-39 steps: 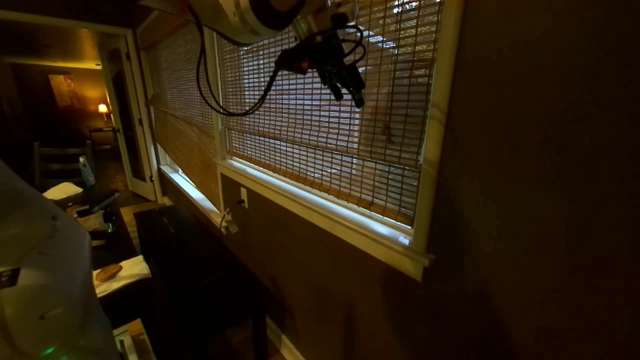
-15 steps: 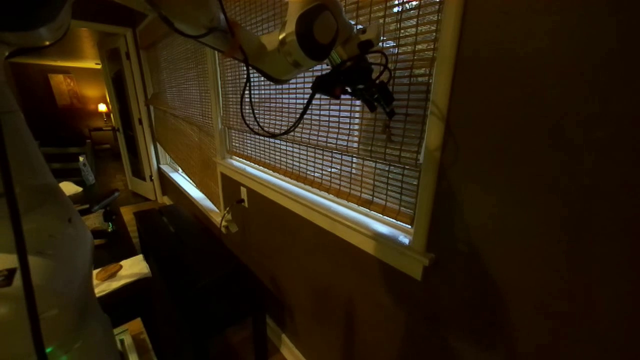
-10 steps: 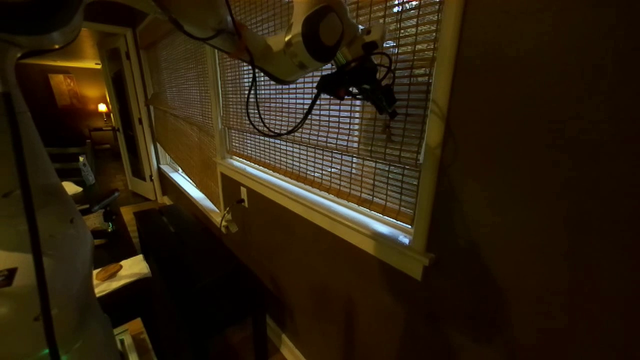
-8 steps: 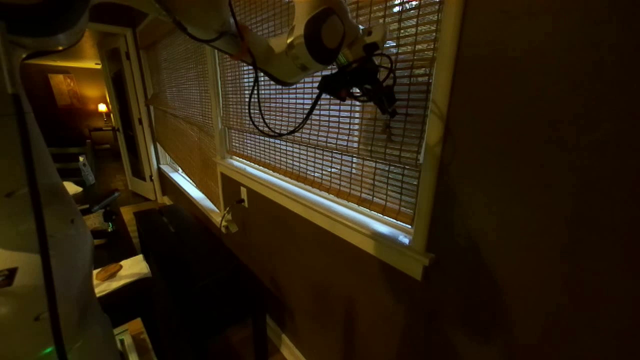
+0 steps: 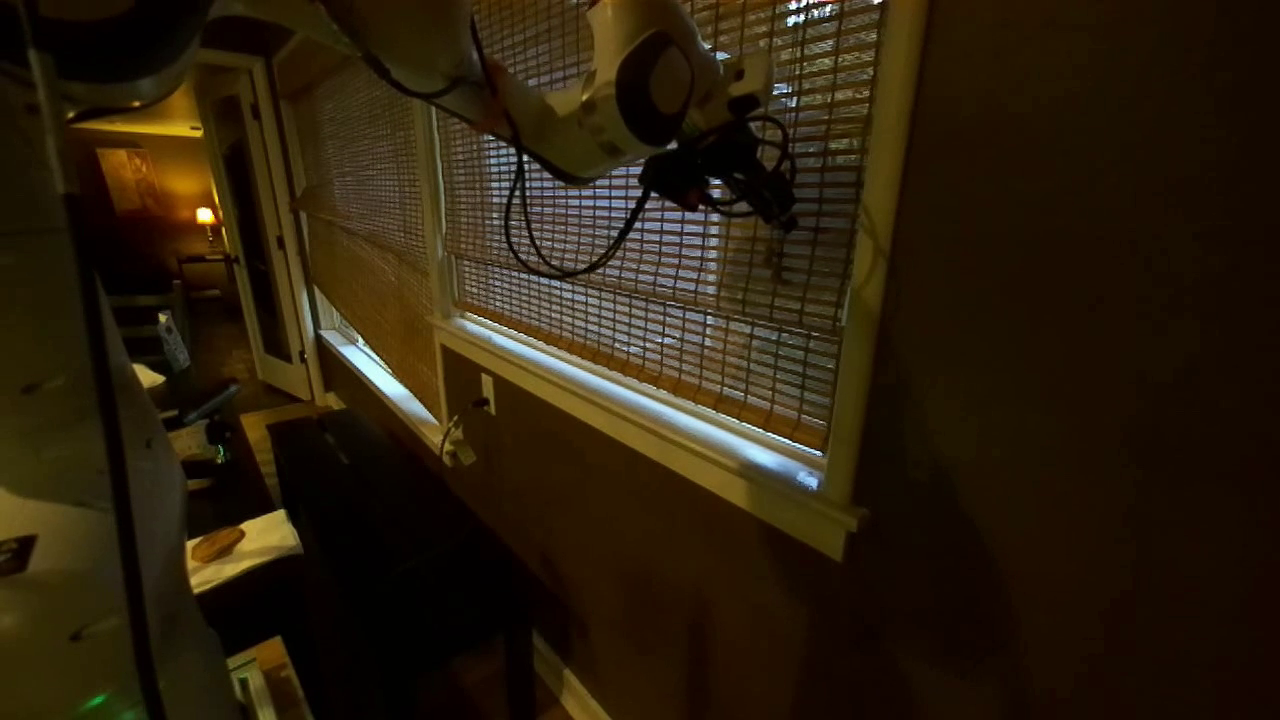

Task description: Pull the white cord on the right side of the window

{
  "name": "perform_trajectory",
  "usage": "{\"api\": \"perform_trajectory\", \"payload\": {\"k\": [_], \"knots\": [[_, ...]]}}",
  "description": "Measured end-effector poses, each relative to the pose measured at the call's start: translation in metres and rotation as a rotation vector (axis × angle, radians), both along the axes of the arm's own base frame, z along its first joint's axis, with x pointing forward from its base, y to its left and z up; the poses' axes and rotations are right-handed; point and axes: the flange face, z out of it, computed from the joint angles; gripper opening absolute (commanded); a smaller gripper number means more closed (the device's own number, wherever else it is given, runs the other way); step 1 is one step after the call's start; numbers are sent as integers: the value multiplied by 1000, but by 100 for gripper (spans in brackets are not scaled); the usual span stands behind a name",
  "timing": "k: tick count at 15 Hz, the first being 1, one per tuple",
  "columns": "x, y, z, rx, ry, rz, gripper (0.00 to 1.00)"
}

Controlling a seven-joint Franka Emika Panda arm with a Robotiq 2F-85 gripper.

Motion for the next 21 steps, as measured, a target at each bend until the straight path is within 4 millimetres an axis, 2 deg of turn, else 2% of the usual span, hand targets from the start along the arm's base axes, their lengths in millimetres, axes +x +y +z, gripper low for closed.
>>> {"api": "perform_trajectory", "payload": {"k": [2, 4, 9, 14, 17, 21], "knots": [[1, 0, -1, 1, -5, 2, 5], [2, 0, -3, 1, -5, 3, 0], [0, 0, -3, -8, 19, -1, 1], [-14, -1, 3, -99, 116, -8, 1], [-21, 7, 3, -137, 130, 22, 1], [-20, 25, -9, -193, 74, 73, 1]]}}
